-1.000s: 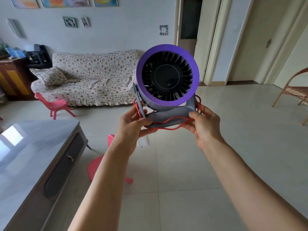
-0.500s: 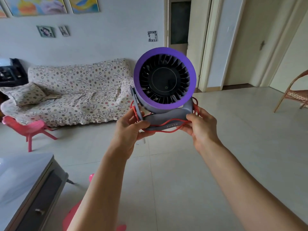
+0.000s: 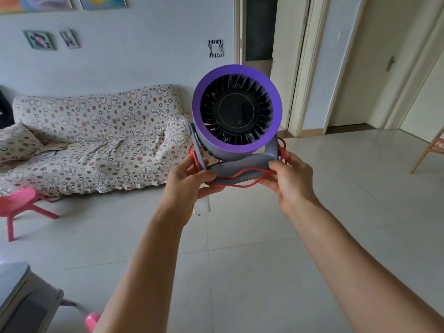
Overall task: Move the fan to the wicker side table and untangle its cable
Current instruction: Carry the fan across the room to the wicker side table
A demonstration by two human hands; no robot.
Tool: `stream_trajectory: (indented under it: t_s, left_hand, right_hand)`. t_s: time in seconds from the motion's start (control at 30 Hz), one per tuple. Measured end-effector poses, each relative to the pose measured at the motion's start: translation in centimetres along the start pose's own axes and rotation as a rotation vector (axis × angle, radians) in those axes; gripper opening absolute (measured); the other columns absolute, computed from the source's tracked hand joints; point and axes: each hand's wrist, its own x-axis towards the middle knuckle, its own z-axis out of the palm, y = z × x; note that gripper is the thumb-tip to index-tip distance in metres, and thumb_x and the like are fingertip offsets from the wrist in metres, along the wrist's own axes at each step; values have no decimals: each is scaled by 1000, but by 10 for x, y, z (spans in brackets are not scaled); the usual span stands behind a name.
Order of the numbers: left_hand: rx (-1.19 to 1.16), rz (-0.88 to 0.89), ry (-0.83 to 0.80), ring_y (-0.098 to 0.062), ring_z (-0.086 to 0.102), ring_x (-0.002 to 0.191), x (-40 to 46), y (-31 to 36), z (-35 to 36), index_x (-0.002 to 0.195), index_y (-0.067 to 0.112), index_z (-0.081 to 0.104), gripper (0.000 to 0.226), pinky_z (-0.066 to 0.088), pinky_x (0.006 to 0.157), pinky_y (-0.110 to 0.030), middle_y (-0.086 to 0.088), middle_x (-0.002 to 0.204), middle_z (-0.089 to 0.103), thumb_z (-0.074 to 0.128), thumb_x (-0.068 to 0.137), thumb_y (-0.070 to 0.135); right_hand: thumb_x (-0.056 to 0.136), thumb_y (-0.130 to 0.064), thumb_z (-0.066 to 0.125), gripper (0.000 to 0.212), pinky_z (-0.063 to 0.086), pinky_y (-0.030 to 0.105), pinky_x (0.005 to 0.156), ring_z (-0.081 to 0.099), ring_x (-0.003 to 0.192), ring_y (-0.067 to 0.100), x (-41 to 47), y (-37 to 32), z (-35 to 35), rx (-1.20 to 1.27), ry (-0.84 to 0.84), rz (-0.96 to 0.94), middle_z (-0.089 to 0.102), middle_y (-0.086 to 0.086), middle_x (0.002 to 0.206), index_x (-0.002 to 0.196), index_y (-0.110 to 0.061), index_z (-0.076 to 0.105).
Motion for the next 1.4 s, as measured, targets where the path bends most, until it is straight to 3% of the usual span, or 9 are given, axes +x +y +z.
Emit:
stream_trajectory:
  t_s: [0.07,0.17,0.33,0.5,0.6,0.9,1.13,1.33,1.4]
  left_hand:
    - [-20,2,16,-33,70,92,39,-4,11,112,0,60,35,61,73,-40,-5,89,65,55,84,-19]
    - [-35,0,44,-33,69,94,92,-11,25,116,-3,58,36,60,73,-40,-9,96,61,55,84,-18]
    - [-38,5,77,-39,68,100,175,-18,39,120,-7,55,37,58,84,-51,-15,104,58,54,85,-18]
    - [-33,17,95,-26,72,86,255,-28,35,109,2,62,32,61,72,-38,-1,86,70,54,85,-18]
    - [-36,14,86,-22,73,83,307,-36,29,107,6,62,33,61,75,-40,6,79,72,54,85,-17]
    - [-26,20,71,-26,74,85,483,-26,-16,105,4,63,33,60,69,-37,1,81,70,54,82,-19]
    - [-20,11,56,-21,74,77,608,-17,-46,105,3,63,34,61,66,-37,5,76,72,54,82,-21]
    - [-46,-32,61,-24,75,74,705,-19,-67,112,-5,60,34,61,62,-34,-11,91,69,53,83,-21]
    - [-58,-46,57,-26,75,74,740,-22,-74,109,-5,61,32,60,62,-34,-15,97,66,52,83,-21]
  right_hand:
    - [85,9,53,33,59,31,56,74,72,28,43,-2,3,-12,-16,5,73,15,93,90,-20,67]
    - [85,10,52,32,60,32,57,74,74,30,105,-5,9,-31,-41,10,73,16,94,90,-17,68]
    - [84,10,52,31,61,33,58,74,77,31,195,-4,27,-41,-66,16,72,16,91,85,-17,68]
    - [84,10,52,30,61,35,60,74,79,31,276,9,53,-55,-92,27,72,16,91,85,-16,67]
    - [84,9,54,28,61,35,58,74,77,29,327,20,72,-63,-94,16,73,14,91,88,-15,68]
    - [85,8,54,30,58,29,53,74,73,25,474,49,169,-44,-57,24,74,12,91,94,-16,69]
    - [87,5,54,27,60,33,57,74,76,28,575,64,234,-50,-60,37,72,17,98,106,-10,66]
    - [89,-2,54,21,58,33,54,74,71,27,663,79,275,-138,-105,39,72,14,97,101,-19,58]
    - [89,-4,55,21,59,33,57,73,78,28,698,86,290,-177,-107,31,69,13,102,102,-20,55]
